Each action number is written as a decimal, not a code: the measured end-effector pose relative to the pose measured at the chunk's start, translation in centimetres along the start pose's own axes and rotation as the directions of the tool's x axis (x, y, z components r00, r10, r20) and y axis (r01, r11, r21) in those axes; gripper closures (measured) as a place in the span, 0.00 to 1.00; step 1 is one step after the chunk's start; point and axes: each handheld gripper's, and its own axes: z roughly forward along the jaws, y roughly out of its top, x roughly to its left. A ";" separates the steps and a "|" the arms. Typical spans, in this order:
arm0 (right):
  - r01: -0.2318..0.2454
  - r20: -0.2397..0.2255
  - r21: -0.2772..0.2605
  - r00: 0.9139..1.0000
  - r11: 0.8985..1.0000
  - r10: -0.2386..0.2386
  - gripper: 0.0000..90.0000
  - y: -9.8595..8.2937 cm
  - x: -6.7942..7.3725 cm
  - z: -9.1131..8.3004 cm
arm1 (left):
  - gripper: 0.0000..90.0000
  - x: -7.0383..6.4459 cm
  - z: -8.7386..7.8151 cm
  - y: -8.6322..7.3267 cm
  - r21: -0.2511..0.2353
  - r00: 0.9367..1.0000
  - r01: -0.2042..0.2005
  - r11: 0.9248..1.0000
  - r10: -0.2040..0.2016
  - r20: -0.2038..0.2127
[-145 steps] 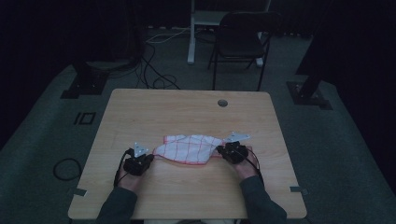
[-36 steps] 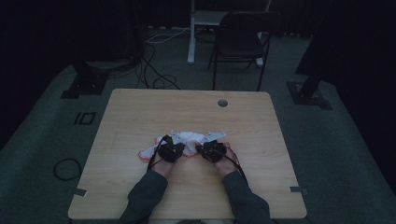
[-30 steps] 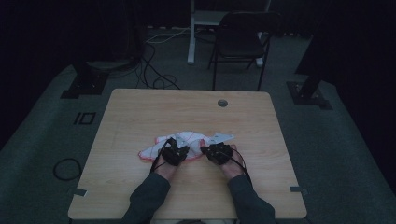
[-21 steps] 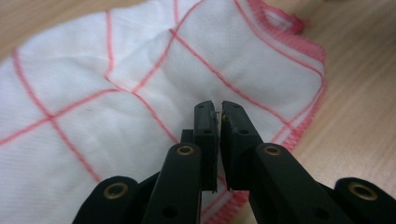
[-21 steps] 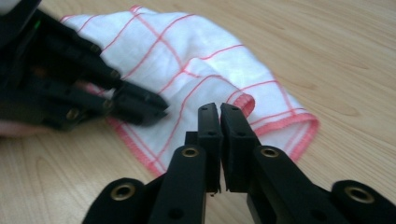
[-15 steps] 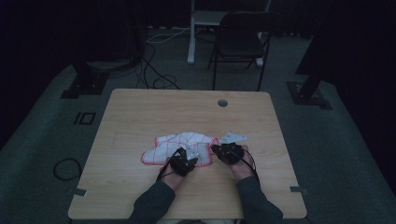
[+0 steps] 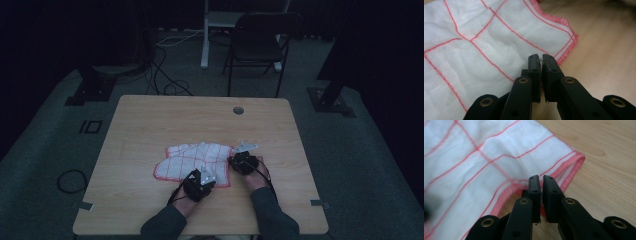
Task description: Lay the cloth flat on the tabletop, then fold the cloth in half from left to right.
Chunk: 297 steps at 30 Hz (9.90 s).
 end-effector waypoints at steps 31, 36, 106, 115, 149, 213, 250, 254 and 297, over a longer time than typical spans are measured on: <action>-0.086 0.092 -0.007 0.992 0.996 0.086 0.96 0.2 -2.9 0.5 | 0.87 -3.7 -1.3 -0.8 -0.038 0.989 0.025 0.999 -0.019 0.146; -0.090 0.097 -0.035 0.991 0.995 0.093 0.86 0.8 -2.9 -0.1 | 0.84 -0.8 -2.6 -0.1 -0.078 0.997 0.062 0.995 -0.058 0.053; -0.176 0.027 -0.048 0.984 0.983 0.177 0.98 2.7 -3.8 -0.3 | 0.70 16.5 -0.8 -1.2 -0.038 0.871 0.441 0.897 -0.438 -0.225; -0.156 0.024 -0.078 0.987 0.985 0.158 0.98 3.0 -3.8 -1.4 | 0.95 15.4 -3.7 0.1 -0.112 0.893 0.391 0.913 -0.406 -0.194; -0.198 0.043 -0.049 0.979 0.979 0.200 0.77 -1.4 -2.5 -4.5 | 0.85 7.5 -7.0 -5.9 -0.073 0.933 0.340 0.937 -0.346 -0.098; -0.137 0.096 -0.055 0.985 0.989 0.142 0.98 2.2 -4.1 -1.1 | 0.98 16.4 -3.1 -0.4 -0.134 0.900 0.316 0.939 -0.341 -0.270; -0.066 -0.002 -0.022 0.998 0.998 0.066 0.72 -3.9 1.3 -3.3 | 0.84 10.1 -4.9 -5.6 -0.041 0.944 0.270 0.962 -0.273 -0.185; -0.052 0.011 -0.022 0.999 0.998 0.053 0.72 -4.3 1.2 -3.6 | 0.84 9.4 -5.1 -5.9 -0.048 0.948 0.265 0.963 -0.270 -0.171; -0.103 0.031 -0.035 0.994 0.994 0.104 0.70 -5.8 0.0 -4.7 | 0.63 9.1 -6.3 -7.3 -0.125 0.896 0.369 0.921 -0.388 -0.216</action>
